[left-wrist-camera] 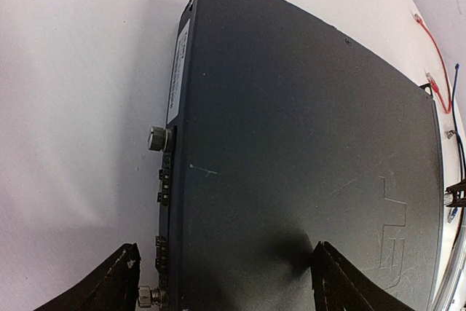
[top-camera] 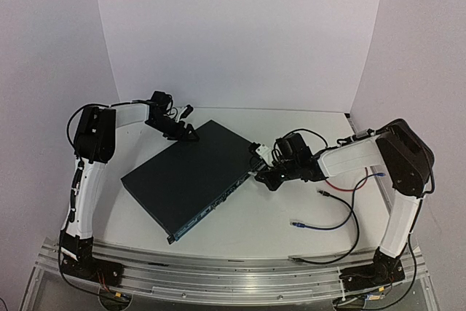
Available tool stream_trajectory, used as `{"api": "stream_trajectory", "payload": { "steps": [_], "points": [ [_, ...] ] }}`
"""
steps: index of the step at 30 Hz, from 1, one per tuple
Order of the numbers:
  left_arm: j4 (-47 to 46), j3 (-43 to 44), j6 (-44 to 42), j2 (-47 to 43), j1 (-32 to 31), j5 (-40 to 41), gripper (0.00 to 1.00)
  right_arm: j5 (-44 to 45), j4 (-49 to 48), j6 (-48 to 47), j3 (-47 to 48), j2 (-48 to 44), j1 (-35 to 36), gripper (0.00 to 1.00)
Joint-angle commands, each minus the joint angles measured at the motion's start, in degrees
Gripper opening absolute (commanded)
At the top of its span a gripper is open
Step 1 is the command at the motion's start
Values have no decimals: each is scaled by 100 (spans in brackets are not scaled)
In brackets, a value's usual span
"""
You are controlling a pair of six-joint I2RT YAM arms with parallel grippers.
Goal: Insert the plug into the switch port
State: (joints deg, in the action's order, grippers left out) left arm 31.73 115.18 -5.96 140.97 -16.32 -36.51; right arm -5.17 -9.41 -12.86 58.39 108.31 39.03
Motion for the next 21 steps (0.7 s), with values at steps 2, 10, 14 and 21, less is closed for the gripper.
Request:
{"api": "stream_trajectory", "payload": {
  "steps": [2, 10, 14, 21],
  "points": [
    [452, 207, 67, 134, -166, -446, 80, -153, -88, -121, -61, -309, 17, 0],
    [486, 261, 68, 152, -163, -437, 80, -211, -1, -180, 19, -176, 17, 0],
    [480, 255, 61, 153, -161, -427, 79, -57, 96, -296, 39, -147, 17, 0],
    [430, 174, 59, 123, -165, -429, 79, 70, 139, -437, -156, -292, 18, 0]
  ]
}}
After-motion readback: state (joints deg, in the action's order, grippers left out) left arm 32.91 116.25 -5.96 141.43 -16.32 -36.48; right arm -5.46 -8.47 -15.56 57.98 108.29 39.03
